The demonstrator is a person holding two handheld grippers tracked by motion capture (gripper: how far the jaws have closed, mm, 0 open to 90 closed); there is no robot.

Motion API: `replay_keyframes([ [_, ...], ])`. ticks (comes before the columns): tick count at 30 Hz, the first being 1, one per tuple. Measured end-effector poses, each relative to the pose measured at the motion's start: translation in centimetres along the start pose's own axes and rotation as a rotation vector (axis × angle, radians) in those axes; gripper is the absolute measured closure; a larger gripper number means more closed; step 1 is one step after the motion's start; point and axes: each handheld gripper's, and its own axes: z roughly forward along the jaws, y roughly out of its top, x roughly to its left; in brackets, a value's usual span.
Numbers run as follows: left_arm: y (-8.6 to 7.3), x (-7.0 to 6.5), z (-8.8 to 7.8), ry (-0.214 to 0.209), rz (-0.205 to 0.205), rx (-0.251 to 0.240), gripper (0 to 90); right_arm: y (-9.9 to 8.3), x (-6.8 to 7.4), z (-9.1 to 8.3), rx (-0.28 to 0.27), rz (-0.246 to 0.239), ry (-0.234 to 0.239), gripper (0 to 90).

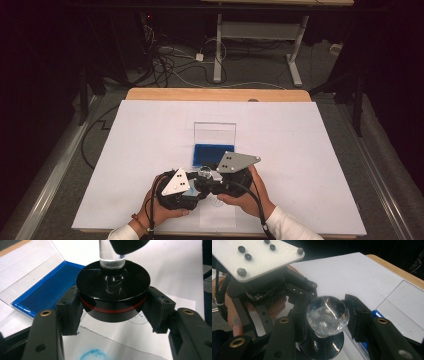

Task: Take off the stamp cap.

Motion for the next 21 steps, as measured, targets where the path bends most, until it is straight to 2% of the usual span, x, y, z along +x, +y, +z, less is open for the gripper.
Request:
replay_keyframes([
  [8,0.26,0.01,-0.26,0.01,0.009,0.025,36.4,-0.18,0.06,-0.1,-0.016,0.0,-0.008,57.1],
  [21,0.27,0.23,-0.37,-0.025,-0.006,0.04,36.6,-0.51,0.63,-0.17,-0.047,-0.009,-0.036,57.2],
])
